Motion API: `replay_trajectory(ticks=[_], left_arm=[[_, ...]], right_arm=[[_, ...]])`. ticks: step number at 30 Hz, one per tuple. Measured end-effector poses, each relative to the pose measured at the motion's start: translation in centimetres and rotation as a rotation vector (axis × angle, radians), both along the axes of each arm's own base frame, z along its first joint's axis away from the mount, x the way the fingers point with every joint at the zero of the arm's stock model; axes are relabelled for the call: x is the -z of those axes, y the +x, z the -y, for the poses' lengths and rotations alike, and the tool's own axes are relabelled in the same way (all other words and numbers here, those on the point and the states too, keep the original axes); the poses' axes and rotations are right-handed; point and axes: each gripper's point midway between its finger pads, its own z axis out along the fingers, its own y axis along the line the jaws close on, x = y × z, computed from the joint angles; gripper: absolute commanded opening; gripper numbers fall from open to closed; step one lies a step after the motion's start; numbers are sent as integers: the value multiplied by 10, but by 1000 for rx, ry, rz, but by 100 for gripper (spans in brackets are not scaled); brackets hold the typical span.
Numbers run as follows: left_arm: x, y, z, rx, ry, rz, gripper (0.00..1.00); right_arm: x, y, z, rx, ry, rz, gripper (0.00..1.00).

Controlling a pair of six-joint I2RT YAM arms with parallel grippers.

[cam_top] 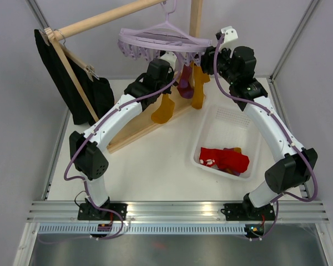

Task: Clip the socks to the hanger
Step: Open the clamp at the hanger.

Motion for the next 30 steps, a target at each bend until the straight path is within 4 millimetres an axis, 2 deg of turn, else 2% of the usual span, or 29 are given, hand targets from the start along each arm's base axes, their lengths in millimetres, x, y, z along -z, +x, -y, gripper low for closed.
replay_trajectory(ticks=[7,14,17,20,30], left_arm=[[0,0,0,0,0,0,2],[0,-1,2,9,-4,-3,2],[1,-2,5,26,-11,-9,2],[8,-7,8,54,-19,-26,2],[42,-45,29,197,-145,-140,2]], right_arm=[[0,1,2,15,6,-3,27],[-4,0,3,26,24,-14,6],[-6,-1,2,25,40,-24,0],[-6,-3,2,29,54,-42,0],[-3,-13,-9,28,109,-123,0]])
